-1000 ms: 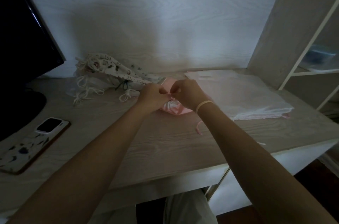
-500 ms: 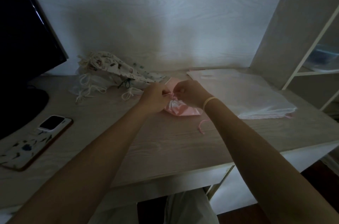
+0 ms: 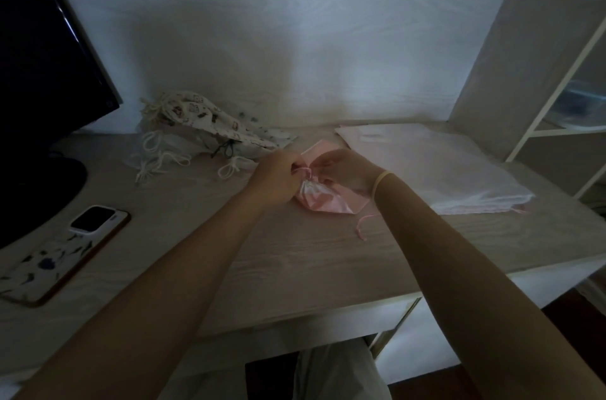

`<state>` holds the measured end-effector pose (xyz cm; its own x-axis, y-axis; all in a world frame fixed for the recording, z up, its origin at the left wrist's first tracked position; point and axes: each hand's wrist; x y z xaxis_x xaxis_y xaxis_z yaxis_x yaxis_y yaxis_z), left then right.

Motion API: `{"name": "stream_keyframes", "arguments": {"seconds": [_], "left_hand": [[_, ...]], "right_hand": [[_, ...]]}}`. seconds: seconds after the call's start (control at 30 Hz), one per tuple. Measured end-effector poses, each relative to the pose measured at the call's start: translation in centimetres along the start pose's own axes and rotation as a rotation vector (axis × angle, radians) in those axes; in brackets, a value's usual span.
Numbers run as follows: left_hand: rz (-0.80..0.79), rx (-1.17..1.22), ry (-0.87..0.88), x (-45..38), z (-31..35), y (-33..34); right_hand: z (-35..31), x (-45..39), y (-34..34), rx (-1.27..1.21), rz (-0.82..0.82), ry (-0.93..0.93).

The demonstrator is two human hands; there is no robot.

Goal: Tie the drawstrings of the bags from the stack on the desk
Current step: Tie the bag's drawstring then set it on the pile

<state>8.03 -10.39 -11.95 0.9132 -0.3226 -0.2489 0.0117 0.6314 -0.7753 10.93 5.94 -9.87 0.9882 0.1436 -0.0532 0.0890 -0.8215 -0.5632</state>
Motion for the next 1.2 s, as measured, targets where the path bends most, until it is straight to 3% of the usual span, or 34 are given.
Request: {"name": "stream_keyframes", "arguments": {"seconds": [0.1, 0.23, 0.43, 0.6, 1.0, 1.2], "left_hand": [[0.049, 0.057, -0.023, 0.1, -0.2, 0.7], [0.108, 0.316, -0.121, 0.7, -0.2, 0.9], [0.068, 0.327, -0.179, 1.0, -0.3, 0.6], [0.070, 0.163, -0.214, 0.5, -0.3, 0.4], [0.052, 0.110, -0.240, 0.1, 0.0, 0.2], [0.051, 0.496, -0.367, 0.4, 0.3, -0.1]], "right_hand": [[0.3, -0.1, 0.4, -0.305, -0.025, 0.094], [1.0, -1.0, 1.1, -0.506, 0.002, 0.234], [1.2, -1.4, 2.0, -0.610, 0.079, 0.263], [1.0, -1.0, 1.8, -0.631, 0.032, 0.220], [1.1, -1.0, 1.8, -0.718, 0.004, 0.177], [0.9, -1.0, 2.1, -0.695, 0.044, 0.170]]}}
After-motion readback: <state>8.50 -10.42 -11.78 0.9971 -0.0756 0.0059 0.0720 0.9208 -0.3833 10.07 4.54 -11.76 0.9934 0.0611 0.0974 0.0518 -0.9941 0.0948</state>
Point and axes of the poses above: each hand's wrist, its own x-axis away from the middle knuckle, its own y-axis out of the palm, z = x × y, and after that the axes turned 8 degrees about -y, right-handed
